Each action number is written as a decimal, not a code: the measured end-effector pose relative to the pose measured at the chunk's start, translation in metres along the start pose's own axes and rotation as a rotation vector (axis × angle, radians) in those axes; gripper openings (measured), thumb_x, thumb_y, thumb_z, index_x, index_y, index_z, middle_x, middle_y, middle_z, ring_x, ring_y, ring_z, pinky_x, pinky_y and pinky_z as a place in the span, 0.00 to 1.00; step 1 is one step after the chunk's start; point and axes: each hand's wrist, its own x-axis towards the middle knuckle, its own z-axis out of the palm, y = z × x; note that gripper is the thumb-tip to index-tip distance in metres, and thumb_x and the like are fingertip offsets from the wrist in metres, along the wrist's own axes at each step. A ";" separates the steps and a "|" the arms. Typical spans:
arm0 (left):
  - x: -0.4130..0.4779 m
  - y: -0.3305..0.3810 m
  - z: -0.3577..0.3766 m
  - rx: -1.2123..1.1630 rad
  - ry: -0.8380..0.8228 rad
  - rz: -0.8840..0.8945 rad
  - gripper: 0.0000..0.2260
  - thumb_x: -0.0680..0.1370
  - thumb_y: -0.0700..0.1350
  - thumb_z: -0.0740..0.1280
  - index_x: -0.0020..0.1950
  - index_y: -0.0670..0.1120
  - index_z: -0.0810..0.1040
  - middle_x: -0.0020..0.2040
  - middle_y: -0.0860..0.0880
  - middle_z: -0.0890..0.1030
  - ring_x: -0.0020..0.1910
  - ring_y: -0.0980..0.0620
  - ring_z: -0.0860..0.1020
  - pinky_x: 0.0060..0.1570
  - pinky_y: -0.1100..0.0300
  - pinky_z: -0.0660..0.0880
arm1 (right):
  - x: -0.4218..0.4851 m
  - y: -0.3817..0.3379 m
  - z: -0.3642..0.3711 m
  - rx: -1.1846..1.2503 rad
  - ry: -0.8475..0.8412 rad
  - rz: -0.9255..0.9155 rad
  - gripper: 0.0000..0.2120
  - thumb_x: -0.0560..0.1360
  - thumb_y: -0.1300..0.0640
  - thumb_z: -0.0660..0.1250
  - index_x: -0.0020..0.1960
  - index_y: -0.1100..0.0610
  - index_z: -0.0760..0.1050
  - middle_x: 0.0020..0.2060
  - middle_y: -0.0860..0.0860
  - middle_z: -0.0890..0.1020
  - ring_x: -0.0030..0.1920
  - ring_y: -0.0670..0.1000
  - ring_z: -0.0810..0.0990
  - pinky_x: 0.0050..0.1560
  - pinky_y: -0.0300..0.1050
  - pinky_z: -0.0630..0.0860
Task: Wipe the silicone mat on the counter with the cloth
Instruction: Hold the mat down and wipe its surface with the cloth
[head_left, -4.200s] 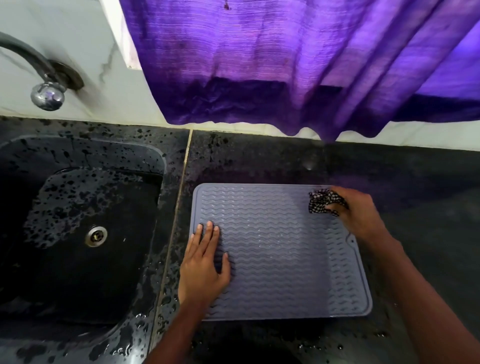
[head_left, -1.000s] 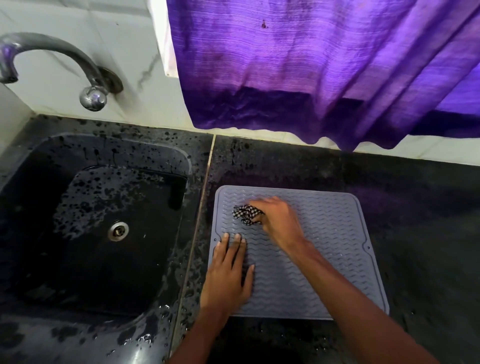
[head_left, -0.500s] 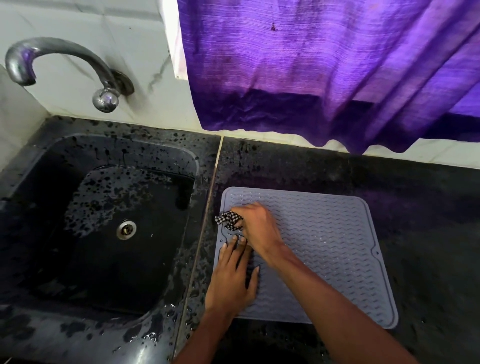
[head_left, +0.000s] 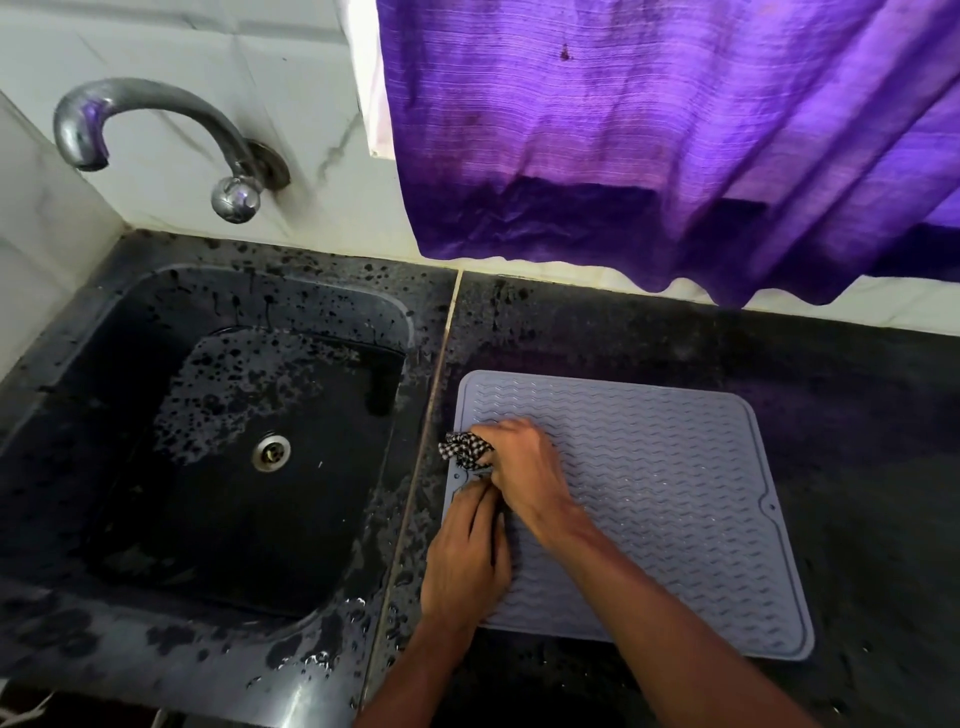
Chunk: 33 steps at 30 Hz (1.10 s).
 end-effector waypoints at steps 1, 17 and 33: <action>0.000 0.001 -0.001 -0.002 0.004 -0.009 0.15 0.80 0.39 0.61 0.63 0.37 0.78 0.61 0.43 0.79 0.61 0.48 0.79 0.62 0.58 0.76 | 0.001 0.000 -0.001 -0.021 -0.004 -0.002 0.22 0.67 0.67 0.72 0.56 0.48 0.80 0.47 0.48 0.83 0.51 0.51 0.76 0.50 0.42 0.71; -0.006 0.002 0.003 0.126 -0.088 -0.035 0.21 0.79 0.44 0.58 0.68 0.37 0.76 0.68 0.40 0.78 0.68 0.44 0.75 0.68 0.49 0.74 | -0.025 0.016 -0.006 0.052 0.049 0.044 0.30 0.61 0.74 0.68 0.58 0.52 0.80 0.45 0.49 0.79 0.49 0.52 0.77 0.48 0.44 0.76; -0.011 0.001 0.007 0.184 -0.044 0.023 0.20 0.81 0.44 0.58 0.68 0.36 0.77 0.68 0.39 0.77 0.70 0.44 0.74 0.72 0.48 0.69 | -0.052 0.039 -0.014 -0.117 0.144 0.071 0.30 0.60 0.73 0.70 0.58 0.51 0.80 0.46 0.49 0.84 0.47 0.54 0.79 0.43 0.49 0.79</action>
